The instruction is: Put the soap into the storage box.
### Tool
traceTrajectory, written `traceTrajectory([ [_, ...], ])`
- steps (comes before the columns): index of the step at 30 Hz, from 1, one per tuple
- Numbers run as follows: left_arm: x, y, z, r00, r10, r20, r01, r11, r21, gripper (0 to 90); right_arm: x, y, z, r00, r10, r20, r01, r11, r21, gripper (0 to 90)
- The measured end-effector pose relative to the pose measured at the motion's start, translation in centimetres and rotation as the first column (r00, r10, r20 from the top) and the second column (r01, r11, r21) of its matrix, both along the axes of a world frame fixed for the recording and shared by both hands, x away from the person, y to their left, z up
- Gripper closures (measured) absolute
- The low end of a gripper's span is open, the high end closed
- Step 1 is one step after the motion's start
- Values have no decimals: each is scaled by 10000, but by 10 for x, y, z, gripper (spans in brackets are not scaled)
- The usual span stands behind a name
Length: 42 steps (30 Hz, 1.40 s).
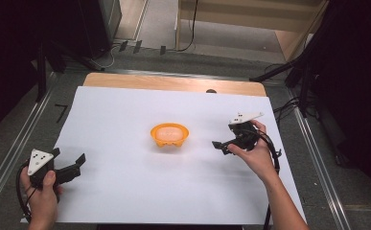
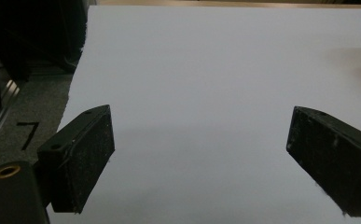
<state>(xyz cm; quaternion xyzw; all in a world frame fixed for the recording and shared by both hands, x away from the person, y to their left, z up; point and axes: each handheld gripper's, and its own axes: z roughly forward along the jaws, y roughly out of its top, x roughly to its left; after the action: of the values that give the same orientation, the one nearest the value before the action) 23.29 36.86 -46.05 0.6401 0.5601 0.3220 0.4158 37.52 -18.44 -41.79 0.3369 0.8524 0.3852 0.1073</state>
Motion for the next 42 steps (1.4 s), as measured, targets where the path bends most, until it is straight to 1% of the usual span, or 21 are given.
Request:
traceTrajectory([
  [5, 0, 0, 0, 10000, 10, 5, -10, 10000, 4, 83, -7, -10, -4, 9997, -220, -53, 221, 9994, 264, 24],
  [7, 0, 0, 0, 10000, 11, 9, -11, 10000, 10, 83, -11, -14, -6, 9990, -390, 210, 383, 9987, 351, 28],
  [8, 0, 0, 0, 10000, 21, 12, -21, 10000, 8, 83, -13, -16, -7, 9986, -468, 252, 458, 9982, 399, 27],
  [10, 0, 0, 0, 10000, 20, 4, -20, 10000, 3, 83, -16, -20, -9, 9978, -604, 269, 590, 9970, 499, 28],
  [12, 0, 0, 0, 10000, 7, 10, -7, 10000, 15, 83, -20, -25, -11, 9962, -776, 392, 746, 9946, 725, 29],
  [13, 0, 0, 0, 10000, -2, 10, 2, 10000, 14, 83, -21, -27, -12, 9963, -794, 327, 766, 9939, 799, 29],
  [17, 0, -1, 0, 10000, 24, 24, -24, 10000, 66, 83, -27, -34, -16, 9945, -973, 381, 933, 9911, 947, 34],
  [19, 0, -1, 0, 10000, 34, 24, -34, 10000, 64, 83, -29, -36, -18, 9940, -1031, 365, 993, 9907, 933, 34],
  [20, 0, -1, 0, 10000, 43, 28, -43, 10000, 52, 83, -31, -37, -19, 9940, -1050, 321, 1014, 9900, 981, 33],
  [23, 0, -1, 0, 10000, 43, 25, -43, 10000, 73, 83, -35, -42, -22, 9923, -1181, 371, 1134, 9873, 1113, 54],
  [27, 0, -1, 0, 10000, 47, 29, -47, 10000, 69, 83, -41, -45, -27, 9901, -1319, 486, 1269, 9875, 937, 48],
  [28, 0, -1, 0, 10000, 51, 31, -52, 10000, 68, 83, -43, -45, -28, 9891, -1393, 483, 1340, 9858, 1008, 49],
  [30, 0, -1, 0, 10000, 51, 27, -51, 10000, 71, 83, -47, -47, -30, 9889, -1361, 596, 1295, 9863, 1026, 47],
  [32, 0, -1, 0, 10000, 60, 27, -60, 10000, 76, 83, -50, -48, -31, 9885, -1398, 571, 1340, 9863, 960, 34],
  [36, 0, -1, 0, 10000, 47, 25, -47, 10000, 74, 83, -57, -53, -35, 9861, -1556, 574, 1490, 9831, 1061, 36],
  [37, 0, -1, 0, 10000, 50, 28, -50, 10000, 72, 83, -60, -54, -36, 9860, -1597, 475, 1536, 9817, 1127, 35],
  [39, 0, -1, 0, 10000, 43, 27, -43, 10000, 68, 83, -65, -57, -40, 9845, -1701, 431, 1635, 9783, 1270, 36],
  [42, 0, -1, 0, 10000, 31, 26, -32, 10000, 66, 83, -71, -62, -45, 9836, -1766, 359, 1706, 9767, 1302, 36],
])
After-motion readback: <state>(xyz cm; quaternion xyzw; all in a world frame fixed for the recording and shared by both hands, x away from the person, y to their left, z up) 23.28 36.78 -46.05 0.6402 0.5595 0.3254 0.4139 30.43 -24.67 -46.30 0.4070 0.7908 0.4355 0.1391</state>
